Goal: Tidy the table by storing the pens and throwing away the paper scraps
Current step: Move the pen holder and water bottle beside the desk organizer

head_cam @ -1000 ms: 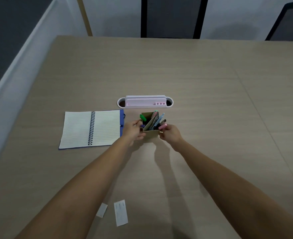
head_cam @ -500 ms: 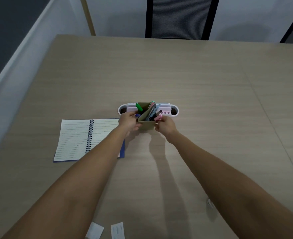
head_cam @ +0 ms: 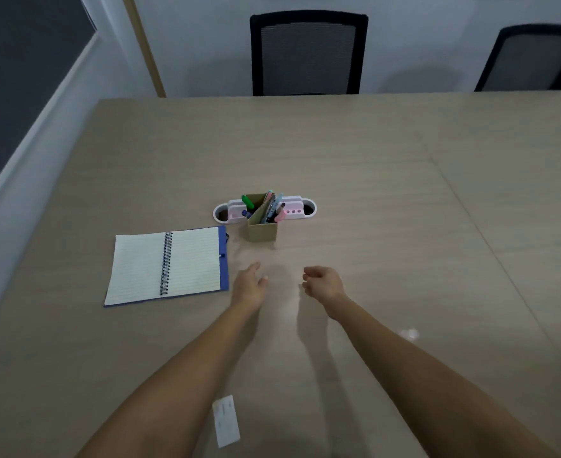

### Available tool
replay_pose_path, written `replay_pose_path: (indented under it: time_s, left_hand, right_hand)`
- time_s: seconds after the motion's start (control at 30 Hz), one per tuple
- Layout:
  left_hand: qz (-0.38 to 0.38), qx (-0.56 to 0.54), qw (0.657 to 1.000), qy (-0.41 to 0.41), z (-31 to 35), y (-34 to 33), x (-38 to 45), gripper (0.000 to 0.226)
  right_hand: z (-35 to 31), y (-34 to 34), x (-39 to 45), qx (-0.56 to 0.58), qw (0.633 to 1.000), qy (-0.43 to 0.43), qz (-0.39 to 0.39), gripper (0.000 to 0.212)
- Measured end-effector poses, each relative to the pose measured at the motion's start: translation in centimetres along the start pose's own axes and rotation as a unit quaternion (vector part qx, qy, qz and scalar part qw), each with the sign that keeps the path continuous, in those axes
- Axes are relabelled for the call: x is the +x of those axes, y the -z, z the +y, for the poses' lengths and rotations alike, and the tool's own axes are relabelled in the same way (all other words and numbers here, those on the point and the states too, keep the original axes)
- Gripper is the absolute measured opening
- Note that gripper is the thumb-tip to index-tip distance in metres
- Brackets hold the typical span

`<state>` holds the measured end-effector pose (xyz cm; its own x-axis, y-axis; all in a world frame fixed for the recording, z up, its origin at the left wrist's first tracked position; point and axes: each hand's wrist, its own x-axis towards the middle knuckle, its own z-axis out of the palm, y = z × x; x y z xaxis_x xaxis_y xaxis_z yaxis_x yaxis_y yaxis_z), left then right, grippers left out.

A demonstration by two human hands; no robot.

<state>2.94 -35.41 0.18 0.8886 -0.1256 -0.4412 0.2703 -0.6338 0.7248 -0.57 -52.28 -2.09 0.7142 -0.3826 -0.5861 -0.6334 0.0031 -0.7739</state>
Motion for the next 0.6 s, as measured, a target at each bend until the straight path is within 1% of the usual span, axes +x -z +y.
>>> replay_pose_path:
  time_s: [0.1,0.2,0.27,0.33,0.4,0.43,0.47,0.53,0.57,0.6]
  left_hand:
    - [-0.026,0.131,0.99,-0.036,-3.2,-2.6,-1.9,0.048]
    - [-0.044,0.257,0.963,-0.072,-5.3,-4.3,-3.4,0.058]
    - [-0.056,0.317,0.942,-0.091,-6.7,-4.9,-3.6,0.068]
    - [-0.04,0.346,0.931,-0.113,-7.8,-5.5,-3.9,0.074]
    - [-0.005,0.357,0.925,-0.127,-8.5,-6.0,-4.1,0.076]
    - [0.015,0.36,0.923,-0.133,-8.7,-6.2,-4.3,0.077]
    - [0.034,0.363,0.921,-0.138,-8.9,-6.5,-4.3,0.077]
    - [0.061,0.364,0.918,-0.147,-9.2,-6.8,-4.4,0.075]
    - [0.071,0.361,0.918,-0.151,-9.3,-6.9,-4.3,0.074]
    - [0.079,0.359,0.917,-0.153,-9.5,-7.0,-4.3,0.074]
  right_hand:
    - [4.2,1.5,-3.7,0.007,1.0,-0.009,0.017,0.032]
    - [7.7,3.3,-7.6,0.004,0.999,-0.01,0.043,0.026]
    - [10.1,4.8,-9.7,0.027,0.998,-0.032,0.051,0.025]
    - [12.7,6.5,-11.1,0.055,0.993,-0.079,0.067,0.025]
    - [14.4,8.3,-12.3,0.051,0.986,-0.124,0.103,0.013]
    - [14.9,9.1,-12.6,0.042,0.982,-0.13,0.132,0.004]
    - [14.9,9.8,-12.8,0.027,0.977,-0.129,0.166,0.01]
    - [13.5,10.7,-12.9,-0.025,0.971,-0.099,0.215,0.032]
    - [12.5,10.8,-12.6,-0.05,0.971,-0.07,0.223,0.035]
    - [11.4,10.7,-12.1,-0.065,0.972,-0.045,0.222,0.03]
